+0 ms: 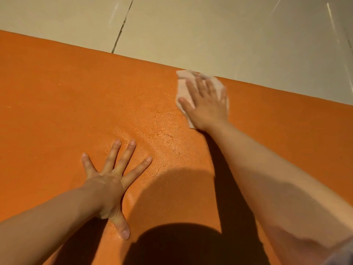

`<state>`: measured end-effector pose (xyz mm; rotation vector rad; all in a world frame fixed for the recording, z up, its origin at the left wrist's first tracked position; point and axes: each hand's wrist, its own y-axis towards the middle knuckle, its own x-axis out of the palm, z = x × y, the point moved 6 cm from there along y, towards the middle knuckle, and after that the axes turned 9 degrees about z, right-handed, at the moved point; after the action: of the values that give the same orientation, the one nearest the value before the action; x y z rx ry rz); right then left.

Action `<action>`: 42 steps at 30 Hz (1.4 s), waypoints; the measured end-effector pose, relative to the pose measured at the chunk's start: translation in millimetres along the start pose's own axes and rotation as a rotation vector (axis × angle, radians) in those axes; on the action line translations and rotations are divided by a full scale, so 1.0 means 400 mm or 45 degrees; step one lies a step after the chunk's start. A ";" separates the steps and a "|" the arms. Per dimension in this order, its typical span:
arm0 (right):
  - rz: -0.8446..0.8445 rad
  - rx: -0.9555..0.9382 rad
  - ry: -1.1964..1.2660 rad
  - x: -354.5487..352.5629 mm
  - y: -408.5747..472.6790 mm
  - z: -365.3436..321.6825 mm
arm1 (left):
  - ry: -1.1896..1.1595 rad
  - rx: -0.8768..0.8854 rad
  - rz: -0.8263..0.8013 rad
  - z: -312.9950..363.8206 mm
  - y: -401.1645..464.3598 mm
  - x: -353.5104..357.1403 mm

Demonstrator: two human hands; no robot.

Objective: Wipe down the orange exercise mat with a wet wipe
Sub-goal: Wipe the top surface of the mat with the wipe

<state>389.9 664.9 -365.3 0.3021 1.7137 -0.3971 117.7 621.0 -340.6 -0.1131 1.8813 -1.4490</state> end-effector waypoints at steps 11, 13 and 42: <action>0.117 1.026 0.055 -0.031 -0.246 0.305 | 0.028 -0.037 0.046 0.000 -0.003 0.009; 0.051 0.791 -0.013 -0.002 -0.213 0.162 | 0.041 -0.035 0.064 0.000 -0.001 0.013; 0.019 0.022 0.022 0.112 -0.651 -0.310 | -0.172 0.133 0.696 -0.013 -0.194 0.304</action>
<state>163.3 481.0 -365.9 0.3315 1.7251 -0.3999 -0.3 538.3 -333.5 0.3230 1.5599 -1.1238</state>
